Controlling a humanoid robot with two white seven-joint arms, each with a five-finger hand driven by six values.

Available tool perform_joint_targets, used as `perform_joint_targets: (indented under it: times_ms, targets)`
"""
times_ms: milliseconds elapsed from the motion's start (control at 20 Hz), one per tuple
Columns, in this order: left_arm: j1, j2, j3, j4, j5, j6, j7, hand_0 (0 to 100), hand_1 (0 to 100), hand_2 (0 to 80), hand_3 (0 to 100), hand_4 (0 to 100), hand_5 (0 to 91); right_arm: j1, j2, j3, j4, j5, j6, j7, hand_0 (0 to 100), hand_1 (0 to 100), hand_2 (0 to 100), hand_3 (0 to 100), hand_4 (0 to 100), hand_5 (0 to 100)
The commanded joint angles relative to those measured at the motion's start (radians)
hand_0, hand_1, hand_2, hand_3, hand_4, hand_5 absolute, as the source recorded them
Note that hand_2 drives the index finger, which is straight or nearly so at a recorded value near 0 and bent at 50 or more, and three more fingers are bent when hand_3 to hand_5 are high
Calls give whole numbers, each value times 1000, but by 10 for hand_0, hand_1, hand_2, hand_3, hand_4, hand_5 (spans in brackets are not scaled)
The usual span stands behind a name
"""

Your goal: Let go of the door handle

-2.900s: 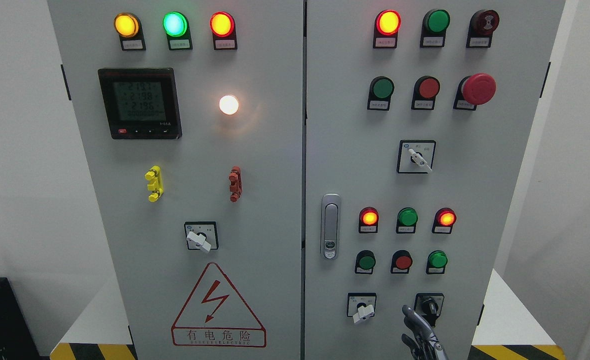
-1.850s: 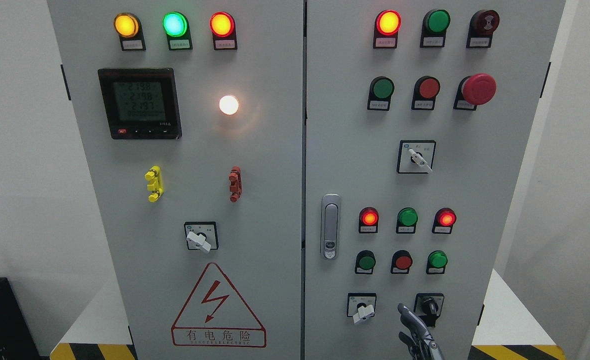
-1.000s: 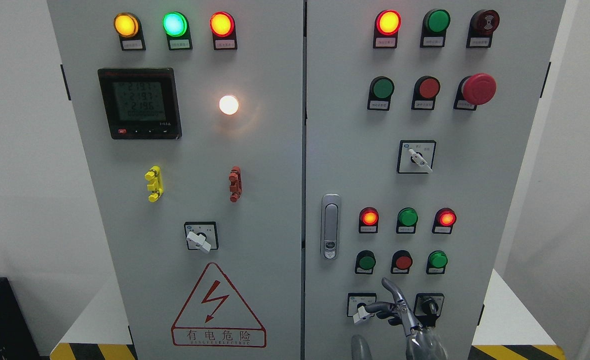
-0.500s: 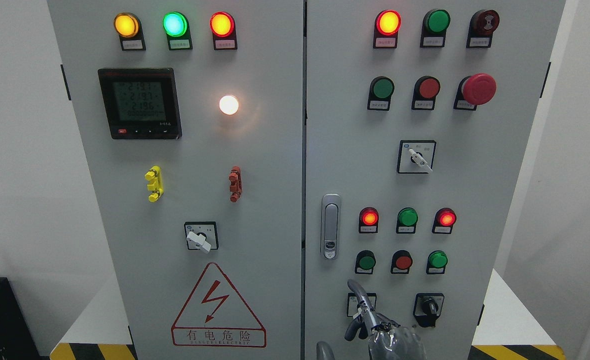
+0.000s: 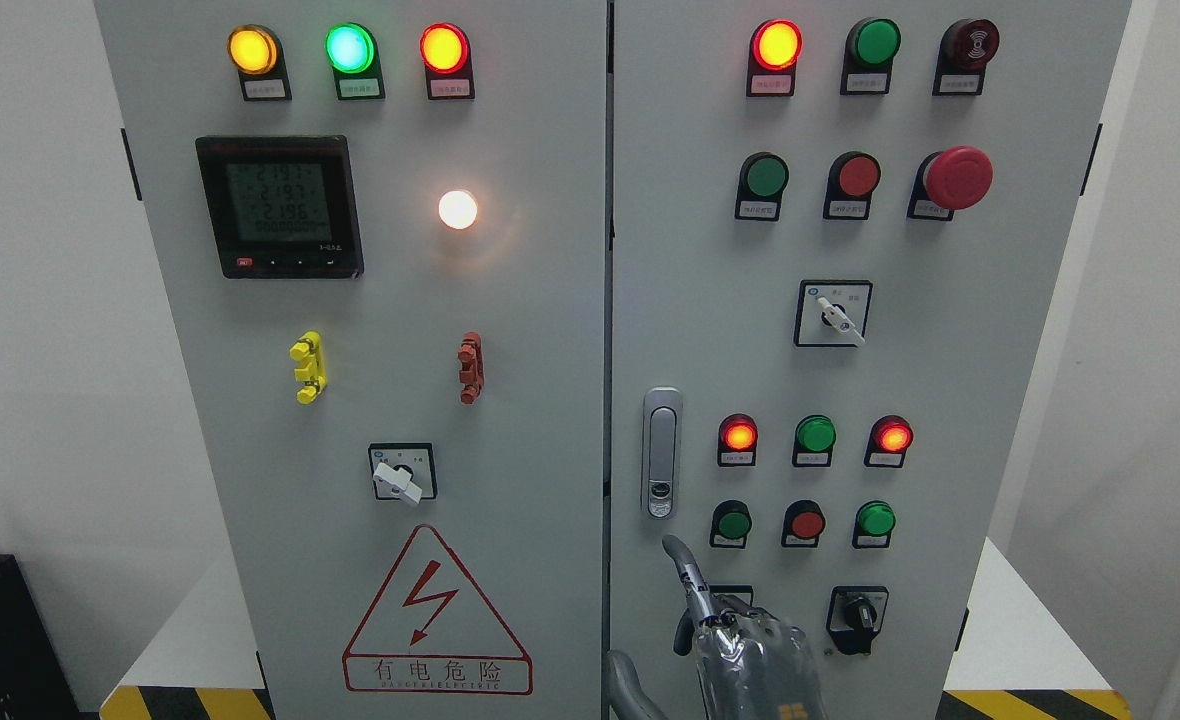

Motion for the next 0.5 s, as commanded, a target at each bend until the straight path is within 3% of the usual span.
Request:
perform_joint_targets:
  times_ms: [0, 450]
  targets:
    - [0, 0, 0, 0, 0, 1, -1, 0, 0, 32, 173, 127, 0, -56, 6, 8, 120, 41, 16, -14, 361, 148, 0, 728, 734, 714]
    - [0, 0, 0, 0, 0, 1, -1, 0, 0, 32, 173, 127, 0, -120, 6, 4, 161, 41, 66, -18, 335, 154, 0, 728, 733, 711]
